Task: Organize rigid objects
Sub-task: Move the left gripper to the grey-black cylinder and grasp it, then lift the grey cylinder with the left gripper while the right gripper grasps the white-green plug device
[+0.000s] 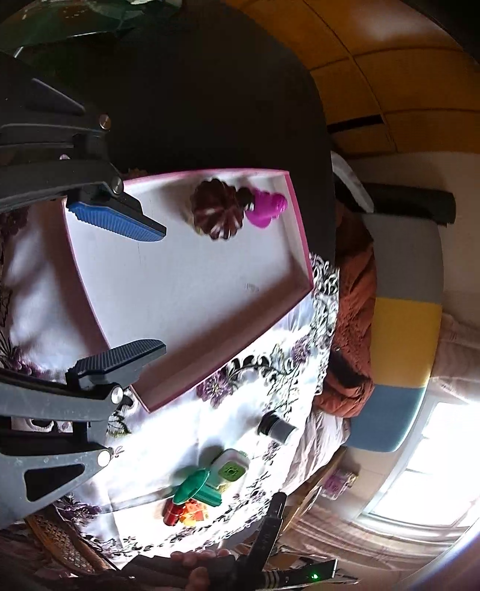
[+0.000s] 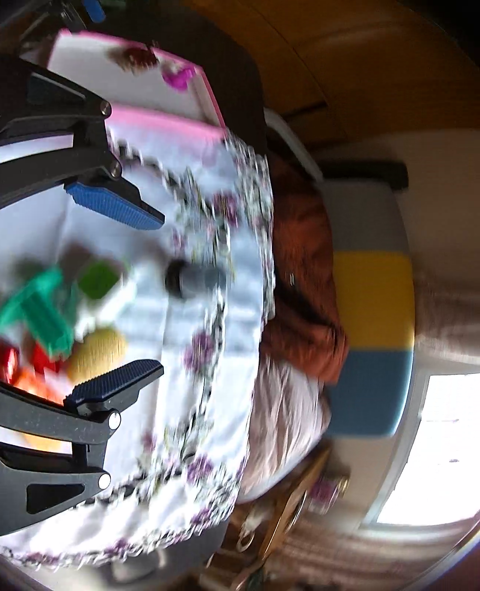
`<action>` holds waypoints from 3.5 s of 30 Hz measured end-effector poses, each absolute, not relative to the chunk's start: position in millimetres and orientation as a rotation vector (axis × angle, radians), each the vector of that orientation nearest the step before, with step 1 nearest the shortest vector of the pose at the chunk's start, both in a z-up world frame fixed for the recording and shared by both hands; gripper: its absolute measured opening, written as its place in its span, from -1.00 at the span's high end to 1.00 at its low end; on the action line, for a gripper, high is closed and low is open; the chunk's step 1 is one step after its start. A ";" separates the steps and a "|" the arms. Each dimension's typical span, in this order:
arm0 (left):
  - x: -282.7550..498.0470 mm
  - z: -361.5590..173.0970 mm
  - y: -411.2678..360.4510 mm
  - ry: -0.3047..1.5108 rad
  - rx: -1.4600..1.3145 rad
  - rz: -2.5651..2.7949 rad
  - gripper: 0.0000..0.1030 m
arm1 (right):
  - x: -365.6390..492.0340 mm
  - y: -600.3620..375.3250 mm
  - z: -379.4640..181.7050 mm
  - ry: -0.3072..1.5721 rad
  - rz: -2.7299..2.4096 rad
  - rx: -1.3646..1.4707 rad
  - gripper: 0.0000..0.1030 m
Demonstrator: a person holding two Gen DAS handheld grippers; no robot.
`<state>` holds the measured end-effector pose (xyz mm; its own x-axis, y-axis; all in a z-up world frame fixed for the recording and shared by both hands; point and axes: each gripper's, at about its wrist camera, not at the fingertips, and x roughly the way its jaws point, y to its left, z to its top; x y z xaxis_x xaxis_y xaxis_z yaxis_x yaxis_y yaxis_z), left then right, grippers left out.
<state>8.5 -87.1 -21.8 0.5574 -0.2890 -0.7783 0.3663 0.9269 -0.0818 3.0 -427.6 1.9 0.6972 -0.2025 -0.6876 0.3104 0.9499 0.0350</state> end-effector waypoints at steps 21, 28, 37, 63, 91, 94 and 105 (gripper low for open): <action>4.8 -28.5 -171.2 0.958 0.144 -0.616 -0.07 | -38.3 -542.4 -30.4 0.722 -0.589 0.567 -0.63; 24.9 -32.3 -210.2 1.012 0.127 -0.669 -0.07 | -38.5 -544.8 -32.6 0.735 -0.580 0.594 -0.67; 74.7 -22.0 -286.8 0.961 0.194 -0.707 -0.26 | -37.5 -542.2 -30.3 0.723 -0.525 0.618 -0.68; 173.6 -67.7 -384.3 0.929 0.207 -0.714 0.14 | -32.3 -551.5 -41.2 0.745 -0.456 0.715 -0.70; 39.9 -8.0 -193.7 0.886 0.077 -0.730 0.14 | 26.5 -428.0 -57.4 0.967 -0.117 0.085 -0.65; 35.0 -9.2 -177.3 0.892 0.055 -0.713 0.14 | 38.2 -417.9 -60.4 1.005 -0.087 0.008 -0.65; 29.7 -4.3 -116.2 0.887 -0.048 -0.618 0.14 | 72.5 -390.2 -84.9 1.110 -0.119 -0.196 -0.04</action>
<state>29.7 -116.2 -4.3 0.4705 -0.5234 -0.7104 0.4849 0.8260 -0.2874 72.5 -390.2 -84.9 0.4406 -0.1929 -0.8767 -0.0028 0.9763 -0.2162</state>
